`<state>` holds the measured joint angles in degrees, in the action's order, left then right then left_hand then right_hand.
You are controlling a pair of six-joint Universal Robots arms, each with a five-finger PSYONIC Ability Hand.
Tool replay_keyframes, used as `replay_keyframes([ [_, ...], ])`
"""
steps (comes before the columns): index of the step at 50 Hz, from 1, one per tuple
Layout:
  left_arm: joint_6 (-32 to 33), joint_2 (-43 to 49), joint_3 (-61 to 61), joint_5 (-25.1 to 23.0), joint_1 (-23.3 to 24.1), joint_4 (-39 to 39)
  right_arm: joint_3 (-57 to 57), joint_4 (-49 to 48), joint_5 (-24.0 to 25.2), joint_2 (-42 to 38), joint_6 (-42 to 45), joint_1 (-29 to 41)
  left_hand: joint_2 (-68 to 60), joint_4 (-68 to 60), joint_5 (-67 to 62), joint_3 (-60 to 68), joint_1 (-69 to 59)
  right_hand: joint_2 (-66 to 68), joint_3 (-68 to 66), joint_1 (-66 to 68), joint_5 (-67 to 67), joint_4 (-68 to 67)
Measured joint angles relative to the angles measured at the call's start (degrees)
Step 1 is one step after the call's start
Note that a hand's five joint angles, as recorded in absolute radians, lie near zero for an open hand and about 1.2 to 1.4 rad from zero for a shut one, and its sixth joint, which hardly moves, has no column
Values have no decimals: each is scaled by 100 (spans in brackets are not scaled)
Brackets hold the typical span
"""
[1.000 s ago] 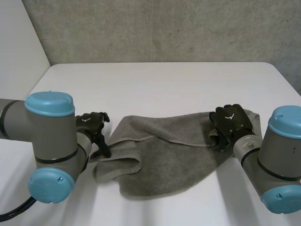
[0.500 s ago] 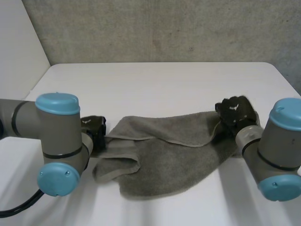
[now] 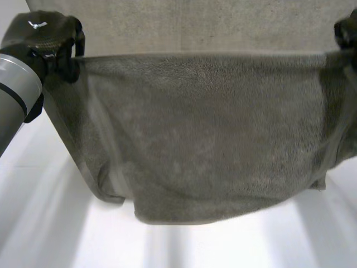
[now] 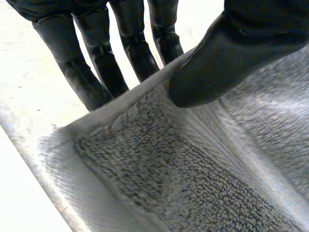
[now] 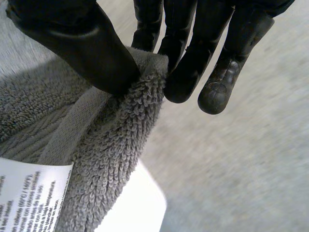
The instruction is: Fold the towel.
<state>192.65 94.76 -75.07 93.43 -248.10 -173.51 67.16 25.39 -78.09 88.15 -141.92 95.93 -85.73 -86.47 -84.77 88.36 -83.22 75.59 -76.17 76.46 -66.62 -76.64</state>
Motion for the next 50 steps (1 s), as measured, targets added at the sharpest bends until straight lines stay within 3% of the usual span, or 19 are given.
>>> replay_keyframes([
  [4,606,386,49,-251,-107,454,-135,432,34,-553,522,45,-1,0,0,2,-1,0,0,0,0,0],
  [10,1087,1472,251,-295,-153,1093,-162,501,-314,-1495,1028,489,-1,0,0,4,-5,0,0,0,0,0],
  [18,1158,2639,1502,-276,-164,1200,-994,-445,-817,-2627,1157,952,-1,0,-1,11,-13,0,0,0,0,0],
  [22,1086,2842,2580,-228,-160,641,-1456,-1944,-987,-2781,1029,1043,-60,0,0,16,-23,0,0,0,0,0],
  [26,1026,2785,3363,-70,-153,-445,-1444,-3817,-1068,-2516,822,1052,-61,0,0,19,-23,0,0,1,0,0],
  [28,1002,2608,3658,93,-140,-1418,-1236,-5025,-1083,-2148,678,1041,-61,0,-1,22,-23,0,0,1,0,0],
  [32,991,2306,3629,244,-109,-2374,-946,-5758,-1045,-1731,504,1018,-61,0,-1,22,-23,0,0,1,-54,0],
  [40,946,1948,2583,294,-61,-2684,-584,-4851,-462,-1518,170,957,-61,0,-50,23,-25,0,0,1,-55,0],
  [50,851,1695,88,118,-128,-2636,674,-4076,548,-1633,4,788,-61,0,-50,27,-27,0,0,1,-55,0],
])
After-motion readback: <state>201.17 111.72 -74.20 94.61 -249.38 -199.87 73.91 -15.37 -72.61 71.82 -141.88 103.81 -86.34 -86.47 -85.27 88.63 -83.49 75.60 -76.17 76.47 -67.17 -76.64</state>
